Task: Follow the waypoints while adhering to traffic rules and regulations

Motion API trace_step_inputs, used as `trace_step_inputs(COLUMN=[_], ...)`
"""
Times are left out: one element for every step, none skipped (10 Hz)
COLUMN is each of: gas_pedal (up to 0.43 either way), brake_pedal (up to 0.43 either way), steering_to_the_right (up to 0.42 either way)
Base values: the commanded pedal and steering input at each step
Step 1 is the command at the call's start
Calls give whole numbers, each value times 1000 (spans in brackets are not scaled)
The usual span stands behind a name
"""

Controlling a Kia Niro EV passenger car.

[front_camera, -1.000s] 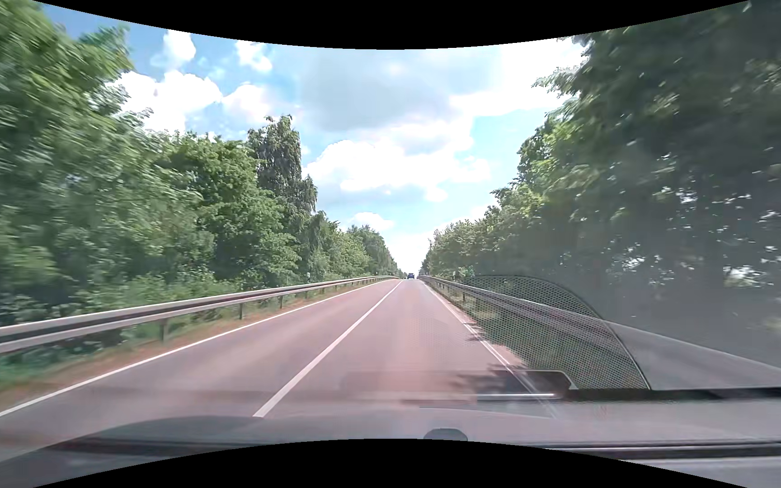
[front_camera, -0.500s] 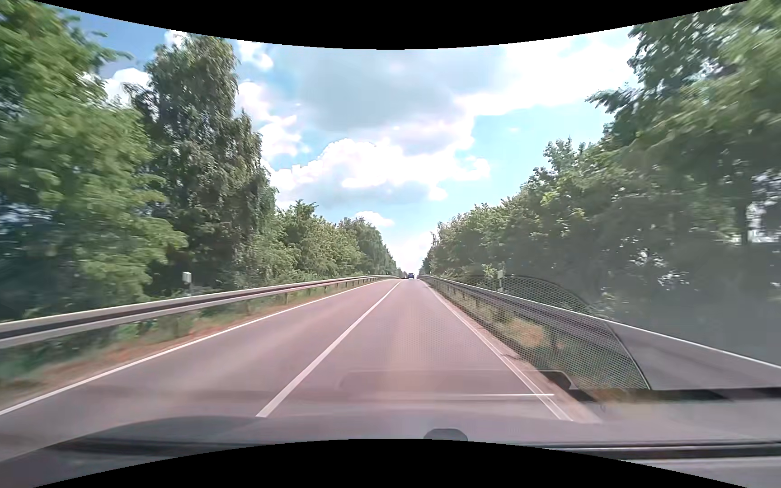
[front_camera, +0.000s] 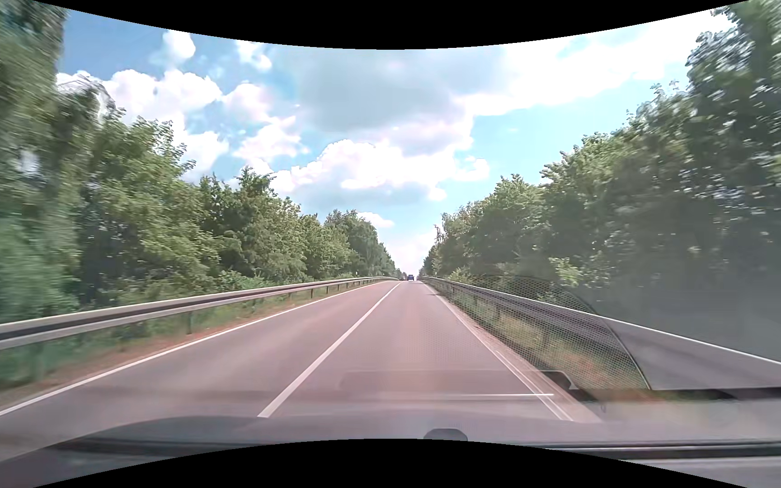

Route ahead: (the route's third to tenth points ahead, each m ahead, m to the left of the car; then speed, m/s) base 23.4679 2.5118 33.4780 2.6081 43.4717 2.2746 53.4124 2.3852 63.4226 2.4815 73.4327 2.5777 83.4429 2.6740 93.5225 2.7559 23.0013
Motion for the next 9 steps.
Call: trace_step_inputs(gas_pedal=[260,260,260,260,260,260,260,260,260], brake_pedal=[0,0,0,0,0,0,0,0,0], steering_to_the_right=[-1,-1,-1,-1,-1,-1,-1,-1,-1])
